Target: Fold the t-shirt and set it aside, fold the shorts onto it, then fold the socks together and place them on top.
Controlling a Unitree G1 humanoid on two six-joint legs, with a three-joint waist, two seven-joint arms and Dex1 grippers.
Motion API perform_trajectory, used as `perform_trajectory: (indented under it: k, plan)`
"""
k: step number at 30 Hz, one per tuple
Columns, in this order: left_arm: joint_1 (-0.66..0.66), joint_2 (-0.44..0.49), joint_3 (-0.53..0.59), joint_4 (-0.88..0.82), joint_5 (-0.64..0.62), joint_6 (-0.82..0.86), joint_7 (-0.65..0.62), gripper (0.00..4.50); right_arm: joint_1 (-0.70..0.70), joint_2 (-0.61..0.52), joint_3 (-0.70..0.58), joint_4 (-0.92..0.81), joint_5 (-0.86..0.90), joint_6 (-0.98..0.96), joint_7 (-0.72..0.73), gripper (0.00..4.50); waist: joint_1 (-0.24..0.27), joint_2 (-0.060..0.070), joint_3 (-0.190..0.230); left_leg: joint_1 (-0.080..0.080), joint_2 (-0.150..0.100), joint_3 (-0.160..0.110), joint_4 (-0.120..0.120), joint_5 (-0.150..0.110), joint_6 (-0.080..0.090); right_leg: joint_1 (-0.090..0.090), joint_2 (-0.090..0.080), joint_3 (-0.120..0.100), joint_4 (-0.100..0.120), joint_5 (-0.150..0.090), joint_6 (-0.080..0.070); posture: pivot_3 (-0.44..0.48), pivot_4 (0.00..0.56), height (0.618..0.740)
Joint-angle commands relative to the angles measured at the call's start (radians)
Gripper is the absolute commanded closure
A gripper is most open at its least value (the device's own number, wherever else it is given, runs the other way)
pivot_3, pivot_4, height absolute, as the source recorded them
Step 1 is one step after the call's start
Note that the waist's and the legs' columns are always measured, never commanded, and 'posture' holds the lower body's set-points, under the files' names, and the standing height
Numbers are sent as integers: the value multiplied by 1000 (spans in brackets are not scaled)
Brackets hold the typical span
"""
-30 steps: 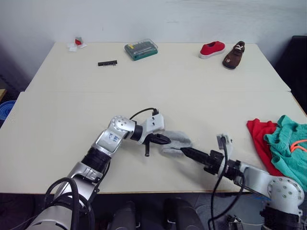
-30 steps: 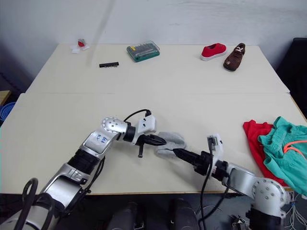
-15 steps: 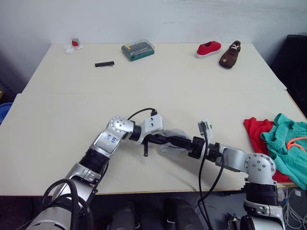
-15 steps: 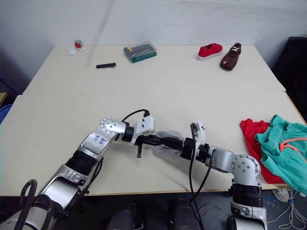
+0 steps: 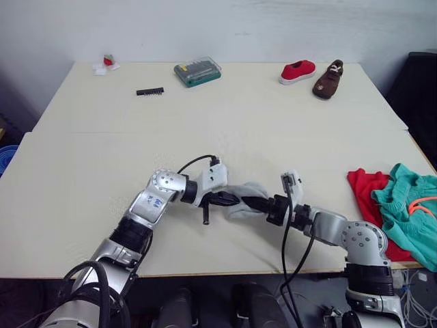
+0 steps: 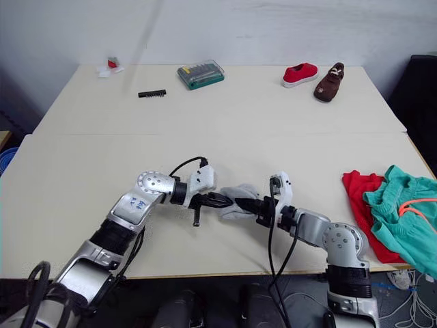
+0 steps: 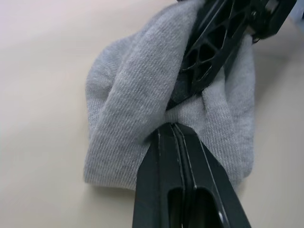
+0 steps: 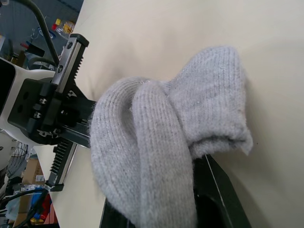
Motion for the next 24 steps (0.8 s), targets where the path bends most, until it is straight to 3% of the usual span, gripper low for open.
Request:
perform_trajectory:
  k: [1, 4, 8, 12, 17, 20, 24]
  plan:
    - [0, 18, 93, -87, -124, 20, -60, 3640, 23, -22, -21, -30, -8, -2, -5, 4335, 0, 1, 0, 0, 0, 0, 0, 0, -1, 0, 0, 0, 0, 0, 0, 0, 150, 740]
    - [-11, 62, 176, -186, -274, 134, -137, 2687, 53, -70, -84, -164, 56, 8, -12, 4337, 2, 6, 4, -3, 0, 0, 0, 2, -4, -2, 0, 0, -1, 0, 0, 0, 150, 740]
    - [-59, 73, 258, -276, -441, 312, -117, 1409, 176, -147, -333, -311, 271, -54, -111, 4338, 20, 8, 5, -7, -1, 0, -2, 3, -4, -4, 0, -2, -5, 0, 0, 0, 150, 740]
    - [-93, 34, 287, -308, -481, 325, -57, 124, 317, -273, -581, -339, 491, -134, -212, 4338, 34, 9, 5, -8, -3, -1, -1, 2, -2, -2, 1, -2, -10, 1, 3, 0, 150, 740]
    - [-74, 15, 273, -326, -497, 308, -57, 0, 492, -404, -832, -193, 537, -215, -318, 4338, 39, 9, 5, -7, -5, 1, -3, 2, 2, 0, 1, 0, -15, 4, 8, 0, 150, 740]
    - [-52, 3, 264, -338, -503, 304, -48, 0, 532, -449, -883, -48, 483, -248, -281, 4338, 35, 9, 5, -6, -5, 1, -3, 2, 2, 0, 3, 2, -15, 4, 8, 0, 150, 740]
    - [-28, -21, 257, -350, -495, 286, -17, 0, 462, -506, -866, 221, 336, -335, -253, 4338, 28, 9, 5, -5, -5, 3, -4, 2, 1, 0, 4, 5, -15, 4, 8, 0, 150, 740]
